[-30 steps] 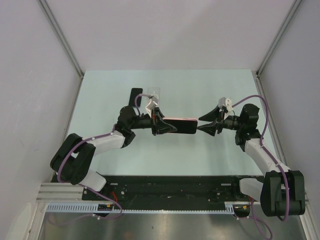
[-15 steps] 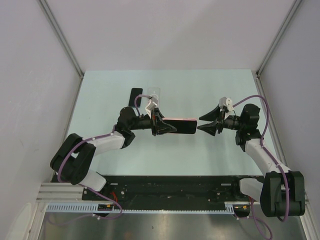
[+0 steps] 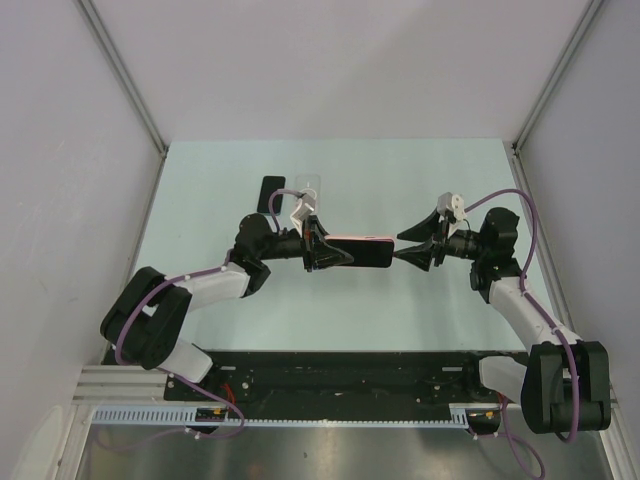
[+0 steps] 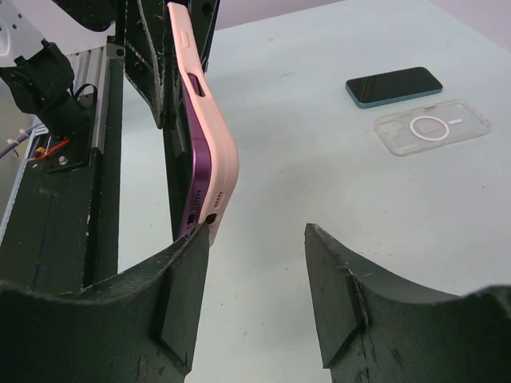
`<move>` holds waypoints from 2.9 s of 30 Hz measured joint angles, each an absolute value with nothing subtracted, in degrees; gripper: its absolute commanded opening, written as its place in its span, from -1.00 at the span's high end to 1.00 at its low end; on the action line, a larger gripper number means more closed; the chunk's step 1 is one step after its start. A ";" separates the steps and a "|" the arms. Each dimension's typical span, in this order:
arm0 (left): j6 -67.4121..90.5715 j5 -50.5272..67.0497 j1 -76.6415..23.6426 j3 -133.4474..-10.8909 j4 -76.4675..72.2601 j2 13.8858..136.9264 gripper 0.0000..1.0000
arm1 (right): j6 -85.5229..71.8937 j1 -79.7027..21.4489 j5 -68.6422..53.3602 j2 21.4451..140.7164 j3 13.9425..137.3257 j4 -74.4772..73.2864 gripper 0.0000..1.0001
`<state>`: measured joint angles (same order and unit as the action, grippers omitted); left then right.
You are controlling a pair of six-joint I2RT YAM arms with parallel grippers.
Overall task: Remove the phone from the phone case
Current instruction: Remove the phone case from the phone.
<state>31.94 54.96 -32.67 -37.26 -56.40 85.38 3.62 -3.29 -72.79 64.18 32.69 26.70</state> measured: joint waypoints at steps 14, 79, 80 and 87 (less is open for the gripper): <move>31.75 54.61 -32.69 -37.23 -56.45 85.38 0.99 | 2.24 -3.60 -72.27 64.18 32.69 27.92 -0.14; 40.66 57.98 -33.34 -30.24 -74.94 86.72 0.99 | -13.54 -15.16 -76.05 71.13 32.71 40.12 -0.12; 40.69 57.60 -33.36 -29.98 -75.16 86.72 0.99 | -13.56 -15.27 -75.85 71.22 32.71 40.18 -0.12; 41.39 56.10 -33.08 -28.71 -75.92 86.70 0.99 | -13.98 -15.94 -74.94 72.14 32.71 40.58 -0.11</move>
